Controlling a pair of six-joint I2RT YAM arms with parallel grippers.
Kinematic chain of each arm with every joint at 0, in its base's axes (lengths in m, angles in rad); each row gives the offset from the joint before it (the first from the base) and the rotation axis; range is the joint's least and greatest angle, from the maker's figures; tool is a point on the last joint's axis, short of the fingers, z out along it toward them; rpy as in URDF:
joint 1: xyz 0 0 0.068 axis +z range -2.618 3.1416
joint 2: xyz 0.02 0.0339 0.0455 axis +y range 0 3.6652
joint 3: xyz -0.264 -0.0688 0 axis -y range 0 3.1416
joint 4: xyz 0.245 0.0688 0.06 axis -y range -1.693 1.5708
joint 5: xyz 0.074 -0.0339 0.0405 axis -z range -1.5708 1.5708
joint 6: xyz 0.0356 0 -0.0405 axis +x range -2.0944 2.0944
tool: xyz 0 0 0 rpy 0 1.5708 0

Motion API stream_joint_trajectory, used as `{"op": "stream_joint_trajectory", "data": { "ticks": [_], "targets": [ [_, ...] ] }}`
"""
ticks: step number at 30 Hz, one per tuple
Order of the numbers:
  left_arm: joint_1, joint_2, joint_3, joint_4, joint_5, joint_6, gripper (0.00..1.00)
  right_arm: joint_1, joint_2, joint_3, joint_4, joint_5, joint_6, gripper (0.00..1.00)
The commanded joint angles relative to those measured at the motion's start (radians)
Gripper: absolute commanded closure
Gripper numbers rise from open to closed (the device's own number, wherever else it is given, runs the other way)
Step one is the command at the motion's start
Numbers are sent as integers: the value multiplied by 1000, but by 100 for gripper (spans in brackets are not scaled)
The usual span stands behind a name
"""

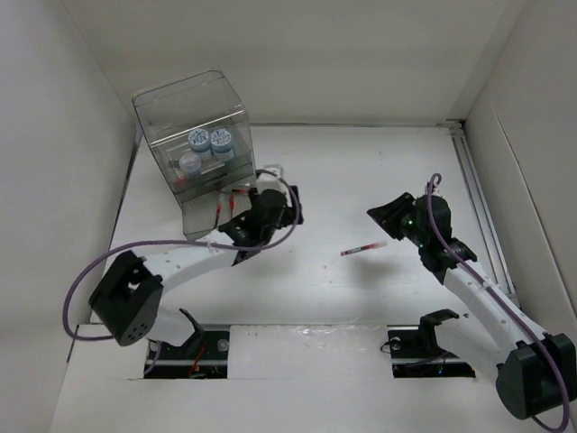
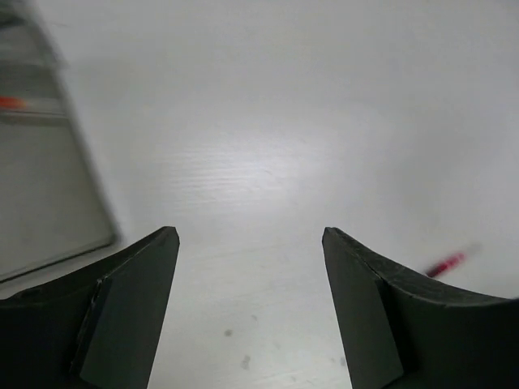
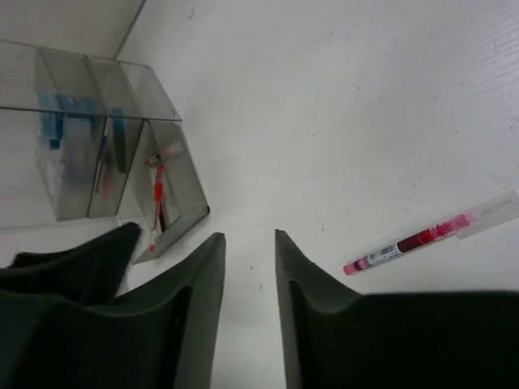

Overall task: Sort the stationery into containers
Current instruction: Place the stationery into the container, then grab a piece of stationery with the left arm

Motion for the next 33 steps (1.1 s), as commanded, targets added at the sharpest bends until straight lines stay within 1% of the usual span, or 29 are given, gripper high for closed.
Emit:
{"op": "stream_joint_trajectory", "data": {
  "ticks": [1, 3, 4, 5, 6, 7, 8, 9, 10, 11, 13, 17, 18, 20, 23, 25, 26, 27, 28, 29, 31, 32, 33],
  "targets": [
    [-120, 111, 50, 106, 115, 98, 31, 6, -85, 11, 21, 78, 0, 66],
    [-147, 171, 85, 154, 175, 126, 29, 6, -139, 35, -26, 110, 0, 75],
    [-156, 235, 99, 185, 242, 150, 27, 6, -153, 46, -43, 133, 9, 76],
    [-165, 266, 114, 199, 288, 175, 26, 6, -162, 69, -72, 134, 9, 76],
    [-186, 299, 161, 199, 331, 204, 25, -4, -162, 81, -86, 146, 9, 76],
    [-202, 358, 186, 208, 351, 227, 23, -4, -162, 92, -98, 146, 9, 73],
    [-242, 391, 215, 196, 352, 256, 22, -4, -162, 101, -108, 146, 9, 69],
    [-259, 420, 247, 177, 341, 311, 22, -4, -162, 111, -118, 146, 9, 65],
    [-274, 449, 319, 156, 332, 328, 22, -4, -162, 111, -118, 146, 9, 57],
    [-285, 501, 349, 121, 321, 344, 22, -4, -162, 111, -118, 146, 9, 53],
    [-294, 541, 401, 120, 330, 365, 22, -4, -162, 111, -109, 123, 9, 47],
    [-294, 612, 442, 111, 396, 405, 22, -4, -153, 100, -100, 123, 9, 45],
    [-294, 639, 453, 93, 423, 405, 23, -4, -153, 100, -100, 123, 9, 45],
    [-294, 659, 462, 93, 424, 414, 25, -13, -153, 100, -100, 123, 0, 45],
    [-294, 699, 473, 79, 385, 414, 29, -13, -153, 100, -100, 123, 0, 45],
    [-294, 713, 473, 70, 373, 414, 36, -13, -162, 100, -91, 123, 0, 46],
    [-294, 724, 473, 70, 373, 414, 42, -13, -162, 100, -91, 123, 0, 48],
    [-294, 724, 482, 70, 373, 424, 51, -13, -171, 100, -91, 123, 0, 50],
    [-294, 724, 482, 70, 373, 424, 70, -13, -171, 100, -91, 123, 0, 51],
    [-303, 724, 467, 70, 373, 424, 78, -22, -171, 100, -101, 123, 0, 51],
    [-303, 710, 443, 70, 373, 424, 90, -22, -182, 109, -111, 137, 0, 51],
    [-303, 687, 426, 84, 361, 424, 100, -22, -182, 109, -111, 146, 0, 51],
    [-303, 673, 412, 84, 343, 424, 100, -31, -182, 118, -111, 146, 0, 51]
  ]
}}
